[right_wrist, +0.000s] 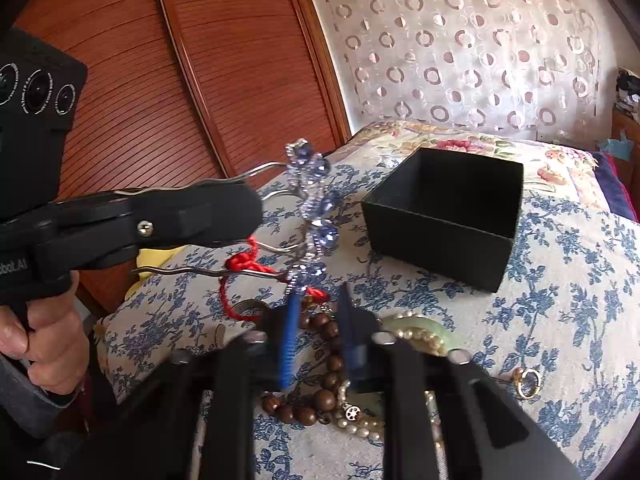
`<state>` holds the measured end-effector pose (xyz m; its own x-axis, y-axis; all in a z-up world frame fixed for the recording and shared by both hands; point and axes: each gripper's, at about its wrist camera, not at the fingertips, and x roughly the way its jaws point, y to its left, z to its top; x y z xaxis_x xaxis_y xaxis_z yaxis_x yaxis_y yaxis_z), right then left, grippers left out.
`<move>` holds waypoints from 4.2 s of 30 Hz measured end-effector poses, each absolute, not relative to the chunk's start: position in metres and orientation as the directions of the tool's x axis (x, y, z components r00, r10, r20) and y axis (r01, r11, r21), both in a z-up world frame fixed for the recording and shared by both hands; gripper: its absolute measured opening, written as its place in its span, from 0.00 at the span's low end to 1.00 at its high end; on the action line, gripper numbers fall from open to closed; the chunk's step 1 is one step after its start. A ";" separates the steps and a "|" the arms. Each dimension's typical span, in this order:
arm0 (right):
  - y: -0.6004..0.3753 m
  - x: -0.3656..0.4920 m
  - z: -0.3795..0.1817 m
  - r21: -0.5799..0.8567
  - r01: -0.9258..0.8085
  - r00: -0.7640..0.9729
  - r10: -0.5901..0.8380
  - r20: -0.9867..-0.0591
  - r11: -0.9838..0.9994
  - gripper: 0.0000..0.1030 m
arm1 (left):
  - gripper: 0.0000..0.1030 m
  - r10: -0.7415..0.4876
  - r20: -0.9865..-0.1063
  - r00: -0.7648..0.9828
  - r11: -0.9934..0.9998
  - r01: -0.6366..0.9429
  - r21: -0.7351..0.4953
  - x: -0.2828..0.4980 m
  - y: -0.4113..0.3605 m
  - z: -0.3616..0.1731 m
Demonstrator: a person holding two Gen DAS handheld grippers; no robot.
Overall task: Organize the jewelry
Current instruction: 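Lower the hair comb into the black box and open the left tool, then move the left tool back to the pearl necklace on the jade bangle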
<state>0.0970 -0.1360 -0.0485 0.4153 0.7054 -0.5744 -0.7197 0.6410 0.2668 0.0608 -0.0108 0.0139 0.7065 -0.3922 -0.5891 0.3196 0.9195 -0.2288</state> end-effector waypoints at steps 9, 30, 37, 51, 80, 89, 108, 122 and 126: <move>-0.138 0.072 -0.043 0.297 -0.757 0.361 0.751 -0.552 0.582 0.04 | 0.02 -0.354 -0.597 0.720 0.935 0.288 -0.207 0.065 -0.005 0.004; -0.155 0.062 -0.038 0.237 -0.752 0.379 0.698 -0.608 0.615 0.03 | 0.03 -0.291 -0.579 0.761 0.957 0.233 -0.175 0.091 0.004 0.002; -0.163 0.085 -0.029 0.174 -0.731 0.432 0.644 -0.631 0.660 0.03 | 0.03 -0.293 -0.563 0.772 0.956 0.249 -0.156 0.104 0.000 0.009; -0.189 0.168 0.008 0.098 -0.667 0.552 0.579 -0.600 0.738 0.03 | 0.03 -0.288 -0.574 0.767 0.958 0.242 -0.156 0.163 -0.001 0.011; -0.169 0.238 -0.013 0.029 -0.655 0.559 0.510 -0.653 0.755 0.03 | 0.18 -0.323 -0.641 0.697 0.946 0.250 -0.205 0.234 -0.009 -0.028; -0.158 0.246 -0.024 0.011 -0.659 0.538 0.481 -0.692 0.752 0.03 | 0.18 -0.262 -0.623 0.737 0.965 0.202 -0.166 0.220 0.017 -0.014; -0.158 0.253 -0.026 0.008 -0.611 0.559 0.439 -0.704 0.791 0.35 | 0.20 -0.184 -0.643 0.743 0.983 0.154 -0.104 0.184 0.040 -0.016; -0.178 0.159 -0.022 0.043 -0.654 0.532 0.499 -0.684 0.755 0.35 | 0.29 -0.160 -0.638 0.753 0.987 0.133 -0.090 0.112 0.045 -0.016; -0.176 0.130 -0.034 0.070 -0.675 0.494 0.520 -0.697 0.735 0.35 | 0.29 -0.161 -0.645 0.747 0.987 0.138 -0.086 0.090 0.042 -0.023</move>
<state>0.1299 -0.1763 -0.0344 0.4941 0.5198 -0.6969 -0.6745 0.7349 0.0700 0.0903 0.0423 -0.0229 0.7471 -0.1605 -0.6451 0.1377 0.9867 -0.0861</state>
